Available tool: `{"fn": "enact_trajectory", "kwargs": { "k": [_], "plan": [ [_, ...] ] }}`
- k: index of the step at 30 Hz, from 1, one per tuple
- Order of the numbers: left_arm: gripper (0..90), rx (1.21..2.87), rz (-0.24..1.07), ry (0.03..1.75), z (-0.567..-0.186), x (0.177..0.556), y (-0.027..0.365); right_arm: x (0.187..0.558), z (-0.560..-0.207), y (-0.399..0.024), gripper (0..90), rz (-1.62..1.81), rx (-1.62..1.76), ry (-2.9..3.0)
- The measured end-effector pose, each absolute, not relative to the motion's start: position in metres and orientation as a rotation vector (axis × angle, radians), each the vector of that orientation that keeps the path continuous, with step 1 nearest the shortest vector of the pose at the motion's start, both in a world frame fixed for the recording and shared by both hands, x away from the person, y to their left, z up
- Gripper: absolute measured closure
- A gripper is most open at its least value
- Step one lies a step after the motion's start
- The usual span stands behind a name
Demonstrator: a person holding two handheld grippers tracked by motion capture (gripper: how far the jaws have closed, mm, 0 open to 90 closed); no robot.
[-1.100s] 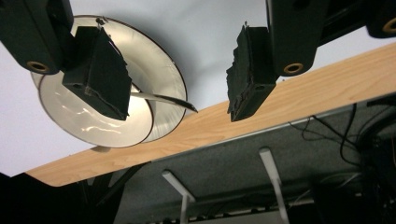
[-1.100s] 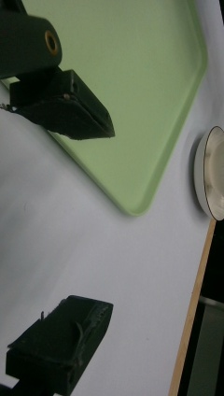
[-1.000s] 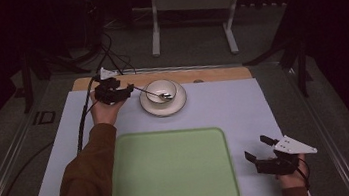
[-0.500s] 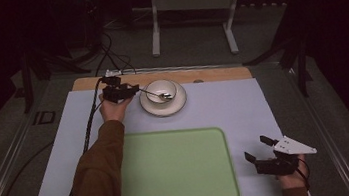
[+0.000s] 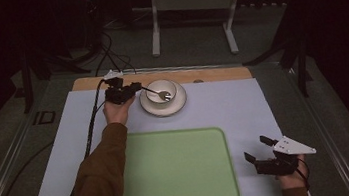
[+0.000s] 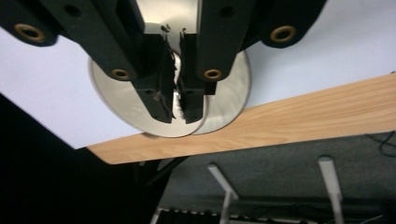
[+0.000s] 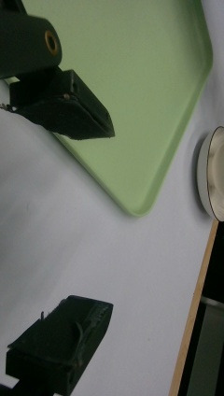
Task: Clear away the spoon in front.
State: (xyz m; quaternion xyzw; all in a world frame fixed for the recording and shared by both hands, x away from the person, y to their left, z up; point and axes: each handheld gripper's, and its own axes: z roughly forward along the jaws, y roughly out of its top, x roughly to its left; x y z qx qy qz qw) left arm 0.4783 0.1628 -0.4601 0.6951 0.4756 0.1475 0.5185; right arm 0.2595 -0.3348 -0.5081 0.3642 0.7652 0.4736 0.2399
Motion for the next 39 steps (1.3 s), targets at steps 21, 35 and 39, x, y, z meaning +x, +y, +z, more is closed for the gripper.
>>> {"fn": "enact_trajectory", "kwargs": {
  "k": [21,35,39],
  "plan": [
    [88.8,1.686,0.506,1.037,-0.43,0.449,0.15,0.26,-0.508,-0.333,13.5,1.291,0.987,2.108],
    [88.9,1.683,0.544,0.989,-0.405,0.429,0.162,0.26,-0.508,-0.332,13.6,1.292,0.986,2.105],
    [88.9,1.684,0.552,0.98,-0.399,0.423,0.166,0.26,-0.508,-0.332,13.6,1.292,0.985,2.105]
  ]
}}
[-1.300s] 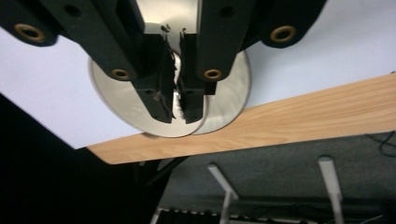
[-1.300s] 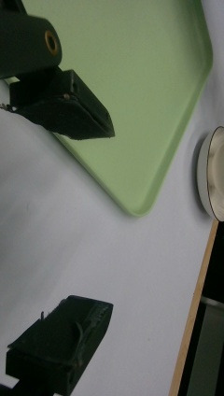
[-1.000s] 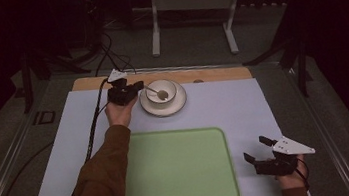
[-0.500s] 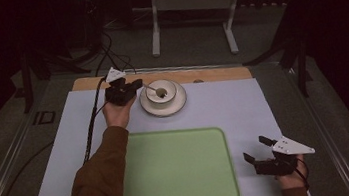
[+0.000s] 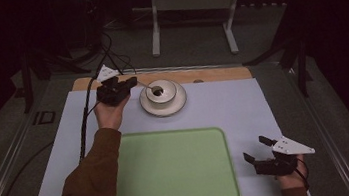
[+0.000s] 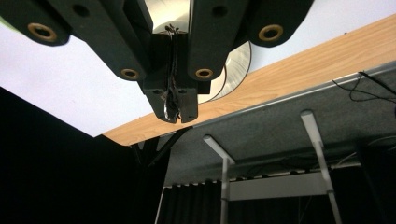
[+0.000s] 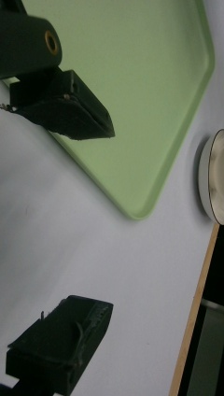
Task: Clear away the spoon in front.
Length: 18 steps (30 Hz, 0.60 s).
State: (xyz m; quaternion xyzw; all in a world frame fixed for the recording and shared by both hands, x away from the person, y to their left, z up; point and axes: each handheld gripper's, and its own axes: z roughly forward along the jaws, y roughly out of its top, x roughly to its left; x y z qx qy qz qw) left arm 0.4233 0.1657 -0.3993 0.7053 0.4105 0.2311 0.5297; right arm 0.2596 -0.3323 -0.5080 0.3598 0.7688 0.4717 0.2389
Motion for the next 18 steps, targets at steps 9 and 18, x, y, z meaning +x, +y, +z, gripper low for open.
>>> {"fn": "enact_trajectory", "kwargs": {
  "k": [9,18],
  "plan": [
    [88.9,1.694,0.574,0.948,-0.381,0.407,0.178,0.259,-0.508,-0.332,13.6,1.292,0.985,2.105],
    [88.9,1.697,0.59,0.938,-0.371,0.39,0.194,0.259,-0.508,-0.331,13.6,1.288,0.98,2.111]
  ]
}}
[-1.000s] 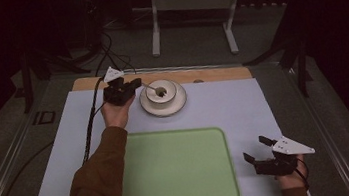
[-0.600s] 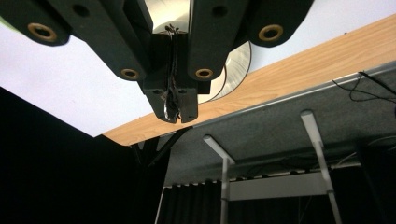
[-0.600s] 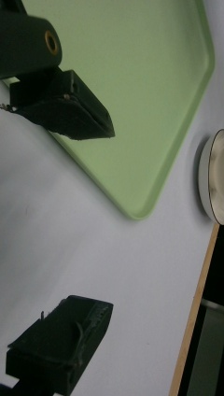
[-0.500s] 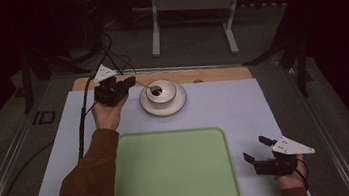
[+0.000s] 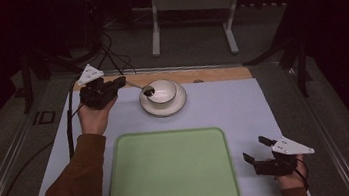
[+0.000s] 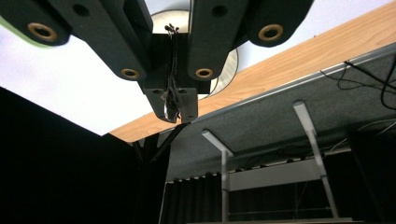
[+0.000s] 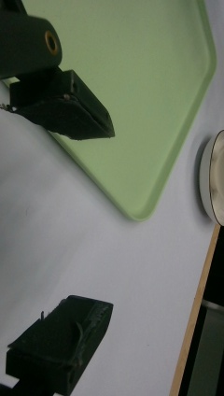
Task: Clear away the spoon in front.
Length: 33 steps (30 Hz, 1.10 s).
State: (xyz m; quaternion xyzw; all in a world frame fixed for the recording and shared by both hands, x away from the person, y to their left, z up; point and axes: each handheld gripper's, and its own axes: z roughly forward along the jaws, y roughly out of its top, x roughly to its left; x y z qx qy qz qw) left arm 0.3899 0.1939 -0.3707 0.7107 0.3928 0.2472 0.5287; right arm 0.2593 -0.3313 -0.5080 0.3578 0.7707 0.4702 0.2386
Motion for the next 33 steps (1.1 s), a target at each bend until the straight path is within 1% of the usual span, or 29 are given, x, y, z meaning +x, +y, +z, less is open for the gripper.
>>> {"fn": "enact_trajectory", "kwargs": {
  "k": [11,25,33],
  "plan": [
    [88.9,1.712,0.633,0.963,-0.367,0.37,0.218,0.259,-0.508,-0.331,13.6,1.286,0.981,2.11],
    [88.9,1.752,0.663,0.978,-0.369,0.349,0.238,0.259,-0.508,-0.331,13.6,1.28,0.98,2.114],
    [88.8,1.793,0.642,0.984,-0.373,0.342,0.242,0.259,-0.508,-0.331,13.6,1.279,0.981,2.115]
  ]
}}
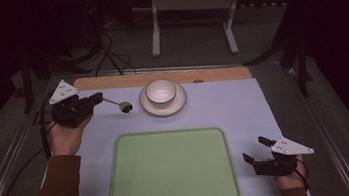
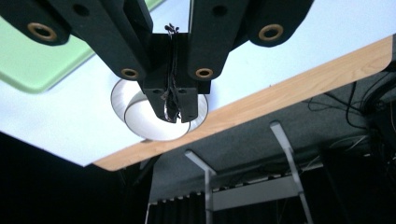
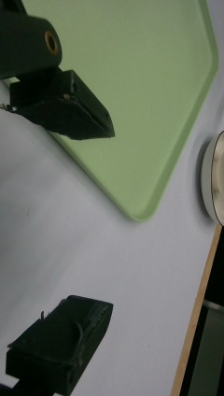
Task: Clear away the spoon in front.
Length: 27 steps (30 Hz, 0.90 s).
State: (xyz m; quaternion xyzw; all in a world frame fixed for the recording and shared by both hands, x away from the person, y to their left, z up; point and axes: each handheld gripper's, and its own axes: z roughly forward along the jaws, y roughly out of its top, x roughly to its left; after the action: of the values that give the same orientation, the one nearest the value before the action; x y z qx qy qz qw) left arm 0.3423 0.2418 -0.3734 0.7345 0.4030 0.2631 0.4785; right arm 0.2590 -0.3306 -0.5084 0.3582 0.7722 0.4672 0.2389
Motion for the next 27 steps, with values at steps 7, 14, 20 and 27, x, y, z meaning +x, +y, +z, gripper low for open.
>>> {"fn": "enact_trajectory", "kwargs": {
  "k": [7,14,20,27],
  "plan": [
    [88.8,1.82,0.622,0.978,-0.38,0.335,0.244,0.259,-0.509,-0.33,13.6,1.278,0.98,2.116],
    [88.8,1.851,0.609,0.981,-0.389,0.326,0.244,0.259,-0.509,-0.33,13.6,1.277,0.979,2.117],
    [88.8,1.88,0.594,0.991,-0.399,0.32,0.244,0.259,-0.509,-0.329,13.6,1.271,0.978,2.125],
    [88.8,1.915,0.593,1.023,-0.409,0.315,0.242,0.259,-0.509,-0.329,13.6,1.271,0.978,2.125]
  ]
}}
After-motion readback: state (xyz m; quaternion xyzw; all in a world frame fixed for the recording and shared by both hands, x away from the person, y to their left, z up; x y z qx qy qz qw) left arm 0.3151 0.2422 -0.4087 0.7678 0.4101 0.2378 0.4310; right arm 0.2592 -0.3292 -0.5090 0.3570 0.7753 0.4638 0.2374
